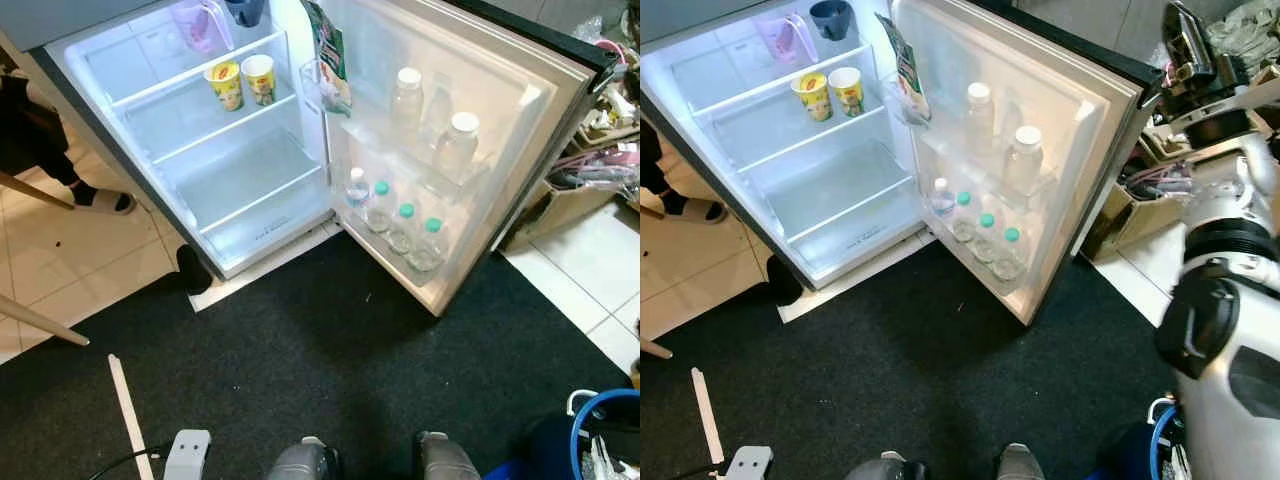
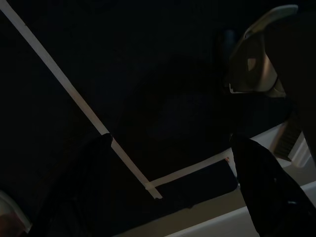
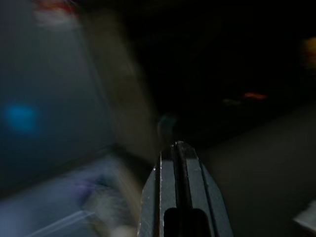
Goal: Restocking fridge
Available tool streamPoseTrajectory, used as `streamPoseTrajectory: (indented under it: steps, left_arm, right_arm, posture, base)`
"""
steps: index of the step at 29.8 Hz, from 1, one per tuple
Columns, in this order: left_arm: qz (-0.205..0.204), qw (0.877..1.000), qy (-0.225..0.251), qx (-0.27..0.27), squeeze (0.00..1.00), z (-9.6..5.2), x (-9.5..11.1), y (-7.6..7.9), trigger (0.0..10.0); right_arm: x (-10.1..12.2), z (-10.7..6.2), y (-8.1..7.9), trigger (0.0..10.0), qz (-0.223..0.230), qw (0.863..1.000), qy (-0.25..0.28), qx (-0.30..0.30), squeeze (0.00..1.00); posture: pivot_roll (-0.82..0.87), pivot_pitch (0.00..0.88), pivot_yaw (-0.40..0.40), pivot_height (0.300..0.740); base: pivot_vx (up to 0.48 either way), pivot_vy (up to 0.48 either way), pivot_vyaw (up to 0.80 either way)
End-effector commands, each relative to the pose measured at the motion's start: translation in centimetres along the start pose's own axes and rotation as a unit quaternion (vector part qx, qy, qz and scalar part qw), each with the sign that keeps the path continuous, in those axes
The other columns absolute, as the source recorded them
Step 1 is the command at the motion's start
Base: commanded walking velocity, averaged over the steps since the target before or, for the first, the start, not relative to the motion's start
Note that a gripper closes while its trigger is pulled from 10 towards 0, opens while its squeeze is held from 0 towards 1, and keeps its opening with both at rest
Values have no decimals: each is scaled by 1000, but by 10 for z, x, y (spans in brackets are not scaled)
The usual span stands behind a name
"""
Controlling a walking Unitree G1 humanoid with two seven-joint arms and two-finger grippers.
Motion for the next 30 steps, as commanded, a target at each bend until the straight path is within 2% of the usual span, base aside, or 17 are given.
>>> streamPoseTrajectory:
  steps: [1,6,12,24,30]
  left_arm:
    - [-7,1000,-25,-1,0,-2,-17,4,10000]
    - [-7,999,-31,0,0,-5,-25,2,10000]
    - [-3,999,-38,1,0,-9,-35,-4,10000]
    - [17,999,-36,-1,0,-17,-42,-16,10000]
    - [34,999,-20,-1,0,-17,-29,-23,10000]
  right_arm:
    - [-8,-4,7,10000,-17,999,-19,-22,0]
    - [-28,-16,31,10000,-97,982,-100,-124,0]
    - [-36,-21,39,10000,-115,972,-121,-166,0]
    - [-44,-26,44,10000,-122,965,-137,-186,0]
    - [-43,-21,36,10000,-106,973,-124,-164,0]
  posture:
    - [-21,147,66,740]
    - [-13,172,71,740]
    - [4,206,85,740]
    - [20,281,120,740]
    - [24,293,128,740]
  base:
    - [0,0,0]
    - [0,0,0]
    - [0,0,0]
    - [0,0,0]
    - [0,0,0]
Point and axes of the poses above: a point about 5 cm out from each wrist's last joint towards the gripper, its own z axis pointing out of the wrist towards the gripper, its own x axis along the axis of the wrist's last joint, y = z × x, the point moved 4 cm from there along z, pointing out of the wrist towards the gripper, and after that the axes turned 1 degree about -z, right-handed, at the moved point
